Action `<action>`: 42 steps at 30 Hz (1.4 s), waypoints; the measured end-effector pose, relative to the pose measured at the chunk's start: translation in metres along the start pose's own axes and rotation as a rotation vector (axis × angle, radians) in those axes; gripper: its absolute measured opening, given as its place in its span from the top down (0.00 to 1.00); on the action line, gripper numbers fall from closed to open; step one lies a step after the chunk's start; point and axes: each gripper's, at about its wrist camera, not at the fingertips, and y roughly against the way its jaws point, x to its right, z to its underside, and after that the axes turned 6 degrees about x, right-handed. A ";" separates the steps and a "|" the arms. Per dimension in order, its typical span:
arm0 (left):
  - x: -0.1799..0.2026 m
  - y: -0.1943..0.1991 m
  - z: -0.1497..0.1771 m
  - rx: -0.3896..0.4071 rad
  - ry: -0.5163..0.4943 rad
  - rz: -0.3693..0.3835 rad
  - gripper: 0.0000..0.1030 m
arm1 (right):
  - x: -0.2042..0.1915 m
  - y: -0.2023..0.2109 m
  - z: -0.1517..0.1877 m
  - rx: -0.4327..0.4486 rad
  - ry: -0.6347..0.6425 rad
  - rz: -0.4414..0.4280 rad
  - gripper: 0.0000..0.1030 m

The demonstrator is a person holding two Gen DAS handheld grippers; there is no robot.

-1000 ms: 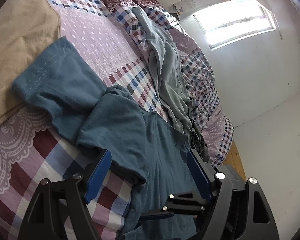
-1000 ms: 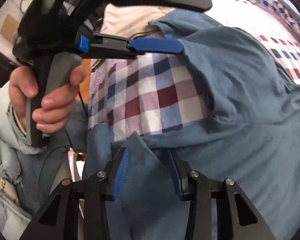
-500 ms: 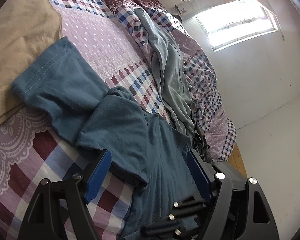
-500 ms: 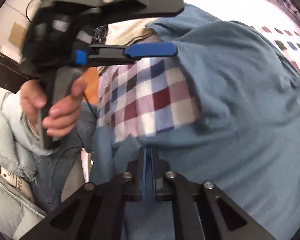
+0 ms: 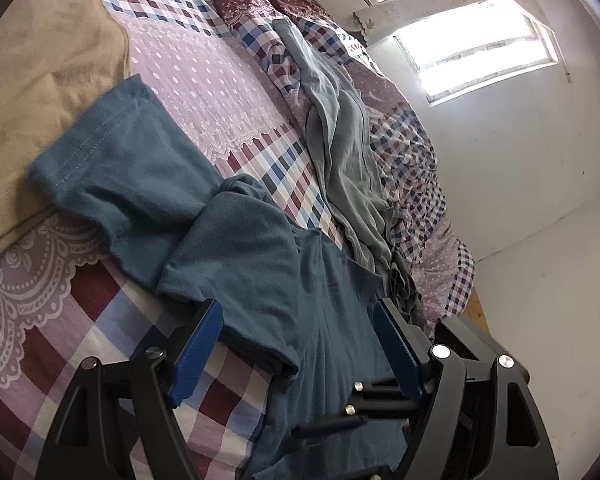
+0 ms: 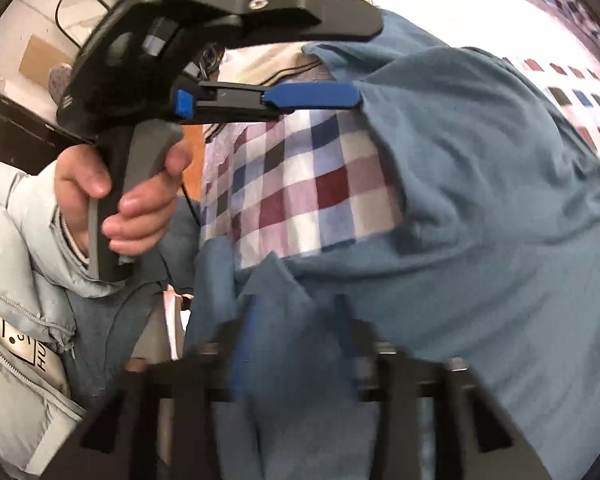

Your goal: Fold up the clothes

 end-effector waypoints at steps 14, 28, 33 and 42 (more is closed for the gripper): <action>-0.005 0.006 -0.002 -0.013 -0.019 -0.050 0.21 | -0.001 -0.023 -0.002 -0.058 0.061 -0.114 0.99; -0.002 0.005 -0.001 -0.011 -0.014 -0.032 0.21 | 0.027 0.113 0.019 0.495 -0.121 0.246 0.99; 0.002 -0.005 0.004 -0.046 -0.028 -0.025 0.21 | 0.061 0.105 -0.002 0.447 -0.168 0.400 0.99; 0.013 -0.018 0.010 -0.086 -0.058 -0.019 0.21 | 0.125 0.082 -0.018 0.349 -0.345 0.635 0.93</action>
